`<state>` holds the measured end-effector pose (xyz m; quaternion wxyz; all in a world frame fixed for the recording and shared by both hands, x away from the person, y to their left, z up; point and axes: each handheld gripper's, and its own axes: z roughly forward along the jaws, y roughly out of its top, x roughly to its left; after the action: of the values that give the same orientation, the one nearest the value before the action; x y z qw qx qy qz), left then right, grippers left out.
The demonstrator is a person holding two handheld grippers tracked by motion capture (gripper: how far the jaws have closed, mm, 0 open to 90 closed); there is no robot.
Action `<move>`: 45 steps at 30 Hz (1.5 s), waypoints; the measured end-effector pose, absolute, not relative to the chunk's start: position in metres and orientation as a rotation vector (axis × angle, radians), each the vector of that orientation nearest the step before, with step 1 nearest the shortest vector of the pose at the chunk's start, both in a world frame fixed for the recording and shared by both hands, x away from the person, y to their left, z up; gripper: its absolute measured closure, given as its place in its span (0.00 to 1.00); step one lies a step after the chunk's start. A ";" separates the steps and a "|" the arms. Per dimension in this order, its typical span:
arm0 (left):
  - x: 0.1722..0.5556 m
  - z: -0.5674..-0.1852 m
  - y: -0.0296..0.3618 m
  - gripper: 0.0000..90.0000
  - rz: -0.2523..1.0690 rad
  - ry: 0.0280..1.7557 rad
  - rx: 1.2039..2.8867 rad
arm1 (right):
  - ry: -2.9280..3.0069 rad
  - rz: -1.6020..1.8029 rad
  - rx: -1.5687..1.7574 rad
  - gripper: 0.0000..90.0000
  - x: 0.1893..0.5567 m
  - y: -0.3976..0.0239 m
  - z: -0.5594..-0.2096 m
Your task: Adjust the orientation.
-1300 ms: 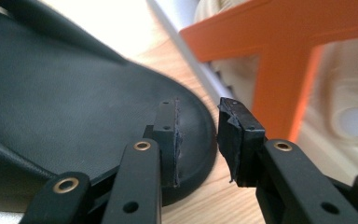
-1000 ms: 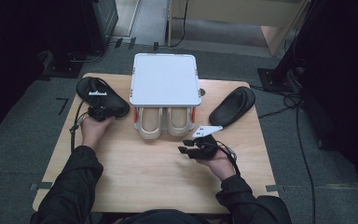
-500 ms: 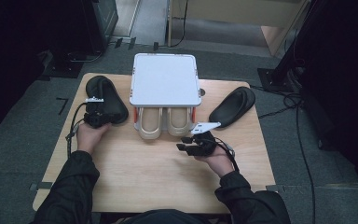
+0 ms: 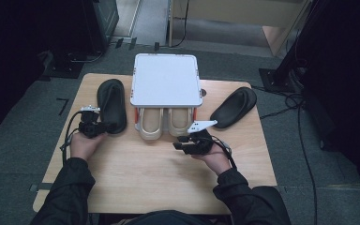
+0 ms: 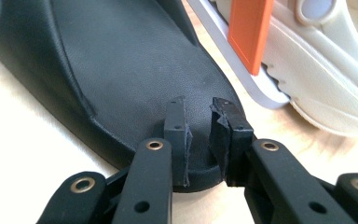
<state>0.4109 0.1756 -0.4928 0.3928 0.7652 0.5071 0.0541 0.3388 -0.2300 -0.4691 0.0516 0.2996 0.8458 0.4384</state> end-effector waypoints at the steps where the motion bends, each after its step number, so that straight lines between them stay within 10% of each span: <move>1: 0.408 -0.493 0.176 0.85 0.135 1.292 1.938 | 2.575 1.334 0.918 0.69 0.339 -0.230 -0.469; 45: 0.483 -0.463 0.209 0.65 0.141 1.336 1.826 | 2.527 1.302 1.028 0.69 0.325 -0.252 -0.471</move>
<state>0.4830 0.2087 -0.4629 0.4234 0.7297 0.5340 0.0565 0.3253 -0.2519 -0.4706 0.0596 0.3394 0.8345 0.4300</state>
